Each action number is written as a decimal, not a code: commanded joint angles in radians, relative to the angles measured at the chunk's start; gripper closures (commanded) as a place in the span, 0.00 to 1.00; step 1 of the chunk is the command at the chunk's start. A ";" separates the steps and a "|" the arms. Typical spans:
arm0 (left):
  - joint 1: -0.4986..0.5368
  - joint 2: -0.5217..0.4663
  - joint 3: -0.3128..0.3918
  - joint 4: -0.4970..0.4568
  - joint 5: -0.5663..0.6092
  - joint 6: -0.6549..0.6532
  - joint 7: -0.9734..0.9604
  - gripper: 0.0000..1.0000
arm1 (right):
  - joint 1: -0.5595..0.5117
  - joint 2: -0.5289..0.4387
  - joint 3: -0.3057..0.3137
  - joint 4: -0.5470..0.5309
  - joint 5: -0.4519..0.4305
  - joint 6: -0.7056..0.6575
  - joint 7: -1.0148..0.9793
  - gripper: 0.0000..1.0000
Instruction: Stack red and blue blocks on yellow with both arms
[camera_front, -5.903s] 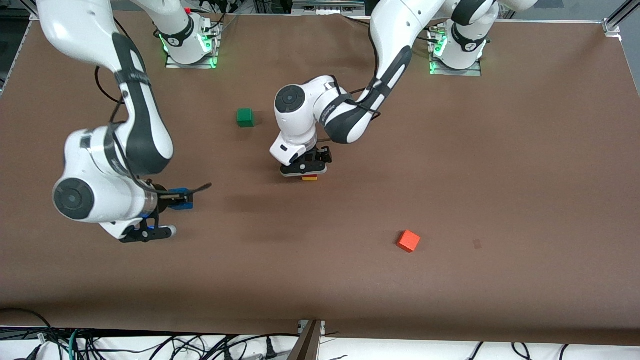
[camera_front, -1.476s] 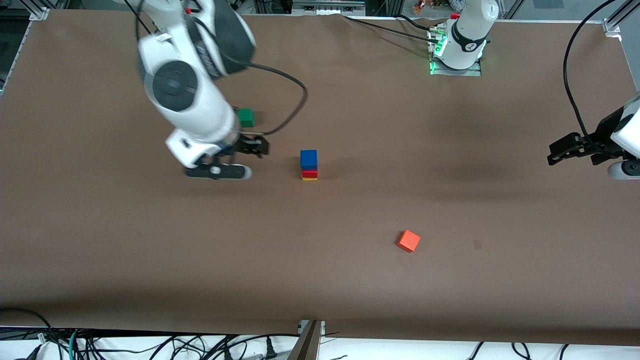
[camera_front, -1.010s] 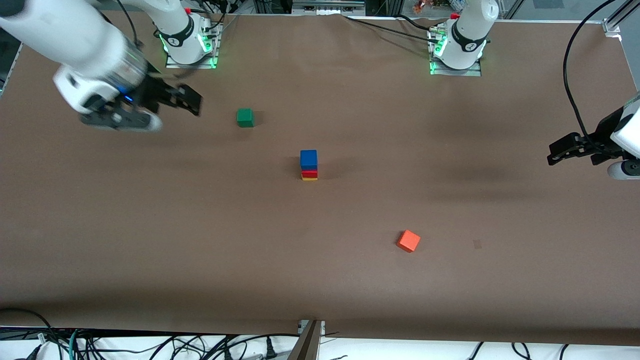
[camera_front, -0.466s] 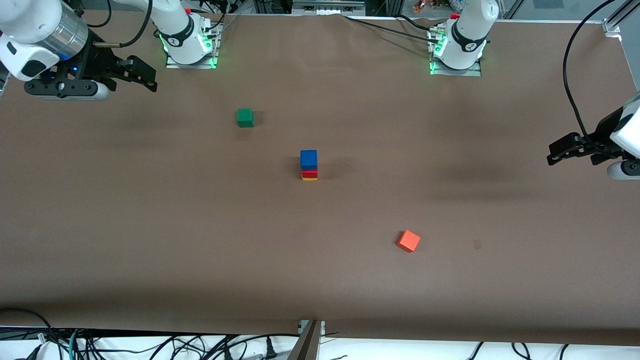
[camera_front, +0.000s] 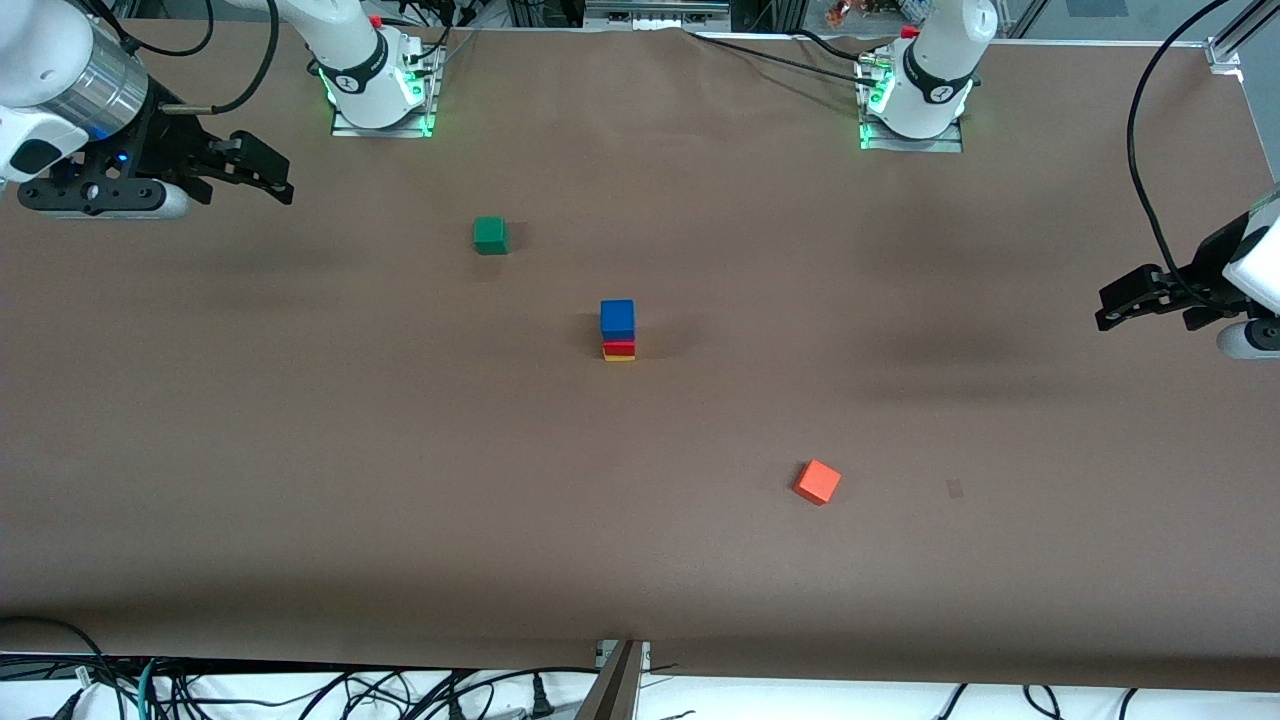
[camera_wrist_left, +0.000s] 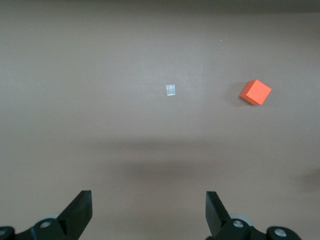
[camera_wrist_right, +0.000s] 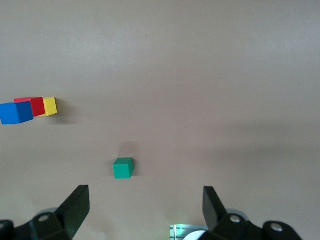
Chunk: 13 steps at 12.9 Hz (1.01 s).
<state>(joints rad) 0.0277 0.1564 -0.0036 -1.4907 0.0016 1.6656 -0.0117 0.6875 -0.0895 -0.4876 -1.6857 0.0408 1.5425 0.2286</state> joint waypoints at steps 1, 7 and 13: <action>-0.005 0.020 0.000 0.032 0.012 -0.010 0.016 0.00 | -0.003 0.028 -0.023 0.040 -0.012 -0.004 -0.066 0.00; -0.003 0.020 0.000 0.033 0.017 -0.010 0.016 0.00 | -0.446 0.070 0.249 0.038 0.002 -0.013 -0.282 0.00; -0.005 0.022 0.000 0.033 0.017 -0.010 0.016 0.00 | -0.620 0.048 0.411 0.038 0.004 -0.031 -0.285 0.00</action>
<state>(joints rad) 0.0267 0.1621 -0.0036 -1.4885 0.0016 1.6656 -0.0117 0.0918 -0.0273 -0.1074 -1.6607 0.0371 1.5373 -0.0512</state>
